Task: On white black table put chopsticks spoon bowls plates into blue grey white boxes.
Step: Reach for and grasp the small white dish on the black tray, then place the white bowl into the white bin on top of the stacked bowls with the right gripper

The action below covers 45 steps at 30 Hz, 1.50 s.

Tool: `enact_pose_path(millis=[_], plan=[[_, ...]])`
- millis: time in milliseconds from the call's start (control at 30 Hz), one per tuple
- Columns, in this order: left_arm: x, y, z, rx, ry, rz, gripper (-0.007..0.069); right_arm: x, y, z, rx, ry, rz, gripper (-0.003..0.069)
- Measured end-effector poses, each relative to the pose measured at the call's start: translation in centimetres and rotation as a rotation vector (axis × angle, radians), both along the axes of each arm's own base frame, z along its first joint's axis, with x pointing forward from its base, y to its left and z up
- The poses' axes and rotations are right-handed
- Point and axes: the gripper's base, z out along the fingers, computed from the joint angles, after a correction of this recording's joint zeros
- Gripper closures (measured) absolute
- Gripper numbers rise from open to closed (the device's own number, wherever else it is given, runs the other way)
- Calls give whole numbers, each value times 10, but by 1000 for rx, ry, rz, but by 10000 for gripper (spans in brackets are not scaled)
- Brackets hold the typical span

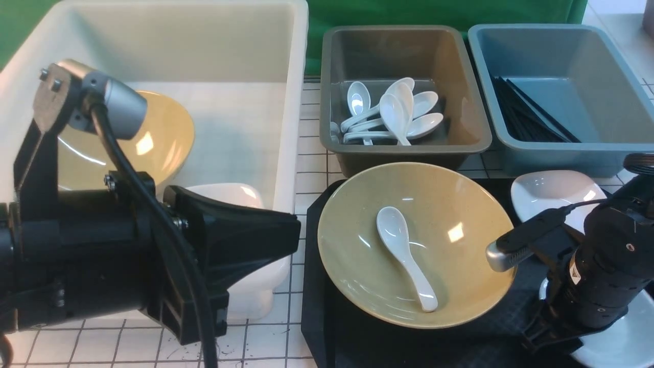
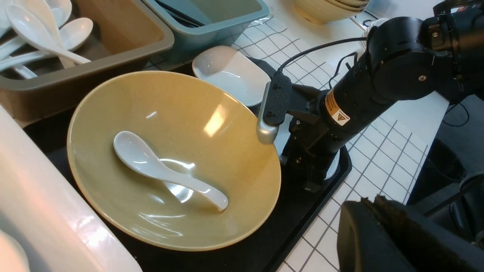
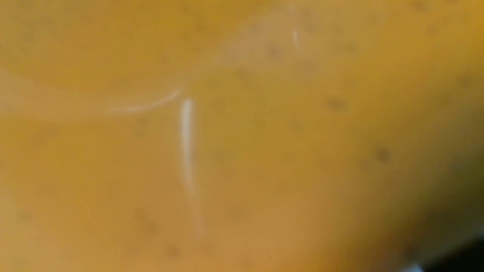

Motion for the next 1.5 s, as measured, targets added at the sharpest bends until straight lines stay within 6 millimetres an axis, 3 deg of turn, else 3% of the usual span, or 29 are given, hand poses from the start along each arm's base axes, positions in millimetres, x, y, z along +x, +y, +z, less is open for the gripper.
enact_pose_path(millis=[67,300,400,533,600,700,800,833,967,1133,1333,1500], plan=[[0,0,0,0,0,0,624,-2,-2,2,-21,27,22,442],[0,0,0,0,0,0,624,-21,-6,28,-7,88,12,491],[0,1,0,8,-1,4,624,-38,-10,71,34,55,-15,592],[-3,8,5,32,-6,56,624,-52,1,140,120,-87,58,606],[-6,11,11,25,-12,76,624,-53,9,161,153,-150,134,606],[-18,28,26,35,-17,166,624,-46,51,216,279,-346,444,606],[-28,42,30,51,-5,254,624,-40,86,234,317,-429,670,606],[-38,56,30,65,6,334,624,-33,114,244,316,-495,846,606],[-59,84,30,43,49,510,624,-14,177,237,300,-535,1097,606],[-80,107,30,22,37,616,624,19,242,196,279,-478,1192,606],[-88,113,29,20,40,629,624,52,289,155,287,-444,1222,605],[-89,113,28,25,41,627,624,61,303,135,293,-394,1215,605]])
